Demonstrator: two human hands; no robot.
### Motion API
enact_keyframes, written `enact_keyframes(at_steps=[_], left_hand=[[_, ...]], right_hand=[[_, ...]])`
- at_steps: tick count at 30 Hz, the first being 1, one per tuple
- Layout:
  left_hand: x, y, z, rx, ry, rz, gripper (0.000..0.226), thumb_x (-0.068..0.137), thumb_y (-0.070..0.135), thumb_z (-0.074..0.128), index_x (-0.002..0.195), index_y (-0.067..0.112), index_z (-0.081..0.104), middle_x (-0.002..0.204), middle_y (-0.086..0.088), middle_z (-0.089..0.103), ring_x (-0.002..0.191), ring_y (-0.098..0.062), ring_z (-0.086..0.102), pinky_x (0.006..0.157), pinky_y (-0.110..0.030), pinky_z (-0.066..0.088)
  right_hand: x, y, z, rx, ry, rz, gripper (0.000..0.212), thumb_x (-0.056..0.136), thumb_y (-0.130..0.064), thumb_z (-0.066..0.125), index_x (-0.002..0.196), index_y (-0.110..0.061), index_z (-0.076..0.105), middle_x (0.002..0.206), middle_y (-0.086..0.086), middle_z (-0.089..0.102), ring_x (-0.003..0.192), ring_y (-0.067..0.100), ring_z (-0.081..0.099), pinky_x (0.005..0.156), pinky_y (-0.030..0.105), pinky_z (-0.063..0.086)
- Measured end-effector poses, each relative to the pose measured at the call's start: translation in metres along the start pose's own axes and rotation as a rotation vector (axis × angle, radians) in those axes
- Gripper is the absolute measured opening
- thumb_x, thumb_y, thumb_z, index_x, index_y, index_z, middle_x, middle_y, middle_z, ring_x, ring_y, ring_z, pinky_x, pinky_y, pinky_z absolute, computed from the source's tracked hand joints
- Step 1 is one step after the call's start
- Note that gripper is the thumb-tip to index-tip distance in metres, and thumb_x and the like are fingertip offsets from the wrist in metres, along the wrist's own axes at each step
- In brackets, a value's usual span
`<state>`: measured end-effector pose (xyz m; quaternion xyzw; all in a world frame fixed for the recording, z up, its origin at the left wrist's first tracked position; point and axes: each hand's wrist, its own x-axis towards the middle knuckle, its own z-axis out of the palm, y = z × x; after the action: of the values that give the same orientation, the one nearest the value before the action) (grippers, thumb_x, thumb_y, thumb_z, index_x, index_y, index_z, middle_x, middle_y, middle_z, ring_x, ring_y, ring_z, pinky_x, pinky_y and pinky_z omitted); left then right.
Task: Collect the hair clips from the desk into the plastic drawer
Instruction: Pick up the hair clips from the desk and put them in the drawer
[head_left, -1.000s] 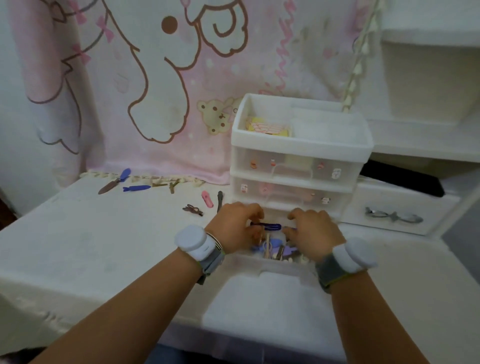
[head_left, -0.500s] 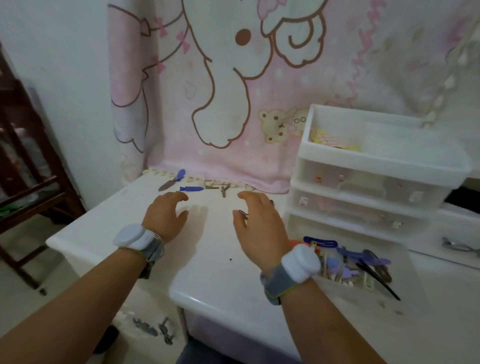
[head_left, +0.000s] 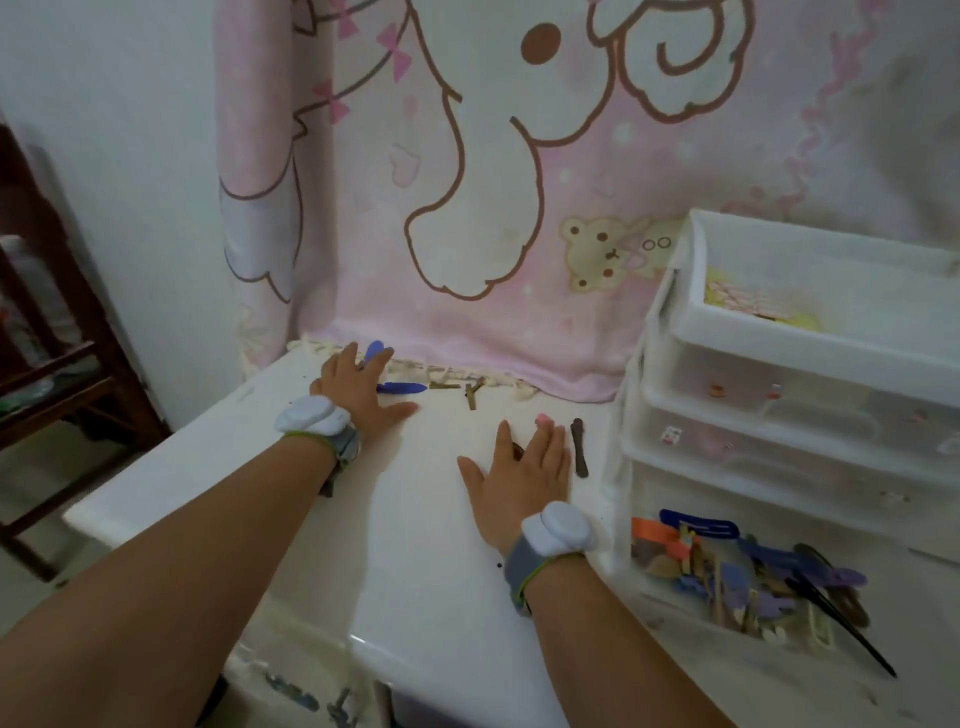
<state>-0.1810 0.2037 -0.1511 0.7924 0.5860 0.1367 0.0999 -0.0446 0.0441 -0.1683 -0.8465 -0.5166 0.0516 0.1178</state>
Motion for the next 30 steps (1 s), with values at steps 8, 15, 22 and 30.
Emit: enact_keyframes(at_steps=[8,15,22,30], left_hand=[[0.011,0.005,0.008,-0.071,0.054,0.055,0.035,0.086,0.043,0.057,0.104,0.016,0.071,0.117,-0.016,0.062,0.111,-0.036,0.054,0.095,-0.038,0.046],[-0.002,0.011,-0.002,-0.217,0.129,-0.002,0.029,0.088,0.027,0.060,0.097,0.001,0.071,0.097,-0.021,0.066,0.095,-0.040,0.060,0.081,-0.036,0.046],[-0.027,0.005,0.002,-0.323,0.215,0.012,0.014,0.085,0.003,0.057,0.094,0.000,0.066,0.098,-0.023,0.066,0.088,-0.037,0.059,0.072,-0.031,0.037],[-0.082,0.004,-0.007,-0.436,0.416,0.000,0.009,0.085,0.001,0.061,0.090,-0.004,0.067,0.094,-0.022,0.066,0.085,-0.036,0.060,0.070,-0.021,0.029]], right_hand=[[0.003,-0.003,-0.002,0.063,-0.009,-0.148,0.052,0.099,-0.039,0.032,0.144,-0.014,0.025,0.157,0.014,0.016,0.146,0.028,0.008,0.120,0.037,0.010],[0.021,-0.005,0.003,0.044,0.006,0.081,0.057,0.096,-0.045,0.031,0.147,-0.023,0.018,0.156,0.026,-0.002,0.145,0.037,-0.005,0.121,0.047,0.001],[0.014,-0.010,0.002,-0.005,0.031,-0.233,0.033,0.095,-0.012,0.038,0.127,-0.014,0.049,0.134,0.013,0.043,0.121,0.031,0.039,0.096,0.037,0.036],[0.007,-0.020,-0.001,0.005,0.029,-0.178,0.040,0.089,0.000,0.039,0.128,-0.011,0.041,0.116,0.020,0.048,0.103,0.034,0.048,0.081,0.037,0.044]])
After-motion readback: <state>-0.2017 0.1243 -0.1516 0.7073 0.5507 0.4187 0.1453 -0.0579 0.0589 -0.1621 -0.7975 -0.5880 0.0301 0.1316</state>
